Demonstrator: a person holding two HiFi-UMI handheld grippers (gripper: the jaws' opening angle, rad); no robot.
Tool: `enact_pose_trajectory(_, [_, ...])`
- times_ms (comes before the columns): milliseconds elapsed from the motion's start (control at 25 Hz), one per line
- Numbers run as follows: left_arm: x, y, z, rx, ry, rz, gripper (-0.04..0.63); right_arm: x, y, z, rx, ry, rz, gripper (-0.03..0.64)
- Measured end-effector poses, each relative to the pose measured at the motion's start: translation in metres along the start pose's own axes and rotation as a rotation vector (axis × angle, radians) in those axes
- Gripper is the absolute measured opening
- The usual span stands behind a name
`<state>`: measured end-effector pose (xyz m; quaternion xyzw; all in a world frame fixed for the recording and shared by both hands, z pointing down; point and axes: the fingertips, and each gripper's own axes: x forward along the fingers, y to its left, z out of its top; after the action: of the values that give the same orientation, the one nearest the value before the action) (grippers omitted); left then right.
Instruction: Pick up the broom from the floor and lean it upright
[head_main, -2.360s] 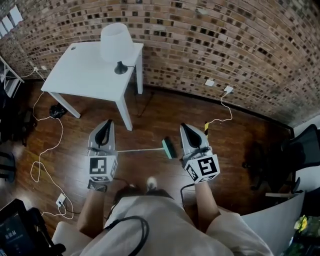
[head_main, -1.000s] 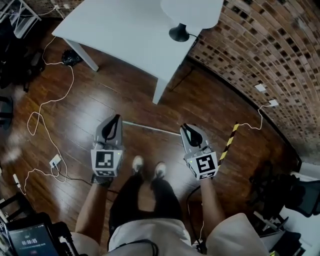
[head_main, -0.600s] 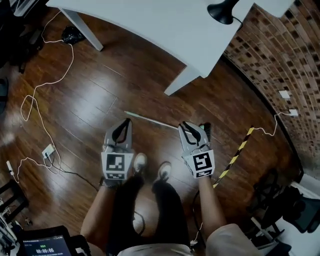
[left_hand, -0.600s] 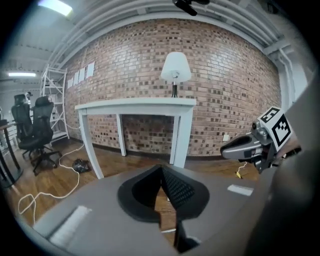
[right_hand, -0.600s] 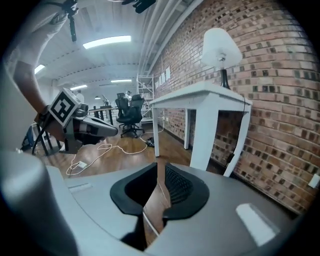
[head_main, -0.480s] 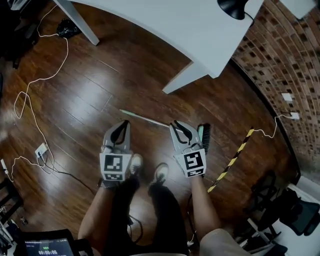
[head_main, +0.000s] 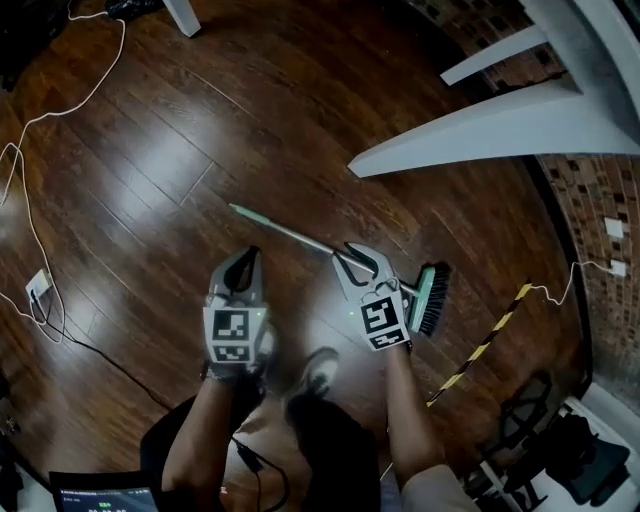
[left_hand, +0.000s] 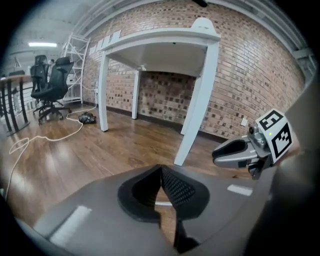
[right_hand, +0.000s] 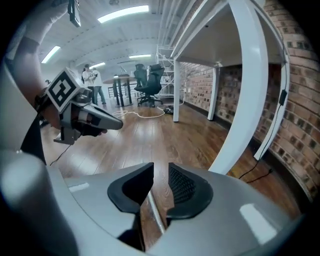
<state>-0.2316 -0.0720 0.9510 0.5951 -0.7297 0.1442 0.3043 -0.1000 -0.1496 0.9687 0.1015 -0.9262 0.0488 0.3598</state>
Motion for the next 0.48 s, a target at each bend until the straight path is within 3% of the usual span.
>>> enact_pose_trajectory(200, [0.040, 0.017, -0.069, 0.000, 0.023, 0.015, 0.003, 0.077, 0.018, -0.081, -0.125, 0.104, 0.095, 0.124])
enact_pose_trajectory(480, [0.065, 0.023, -0.121, 0.003, 0.026, 0.034, 0.003, 0.169, 0.039, -0.140, -0.229, 0.183, 0.233, 0.157])
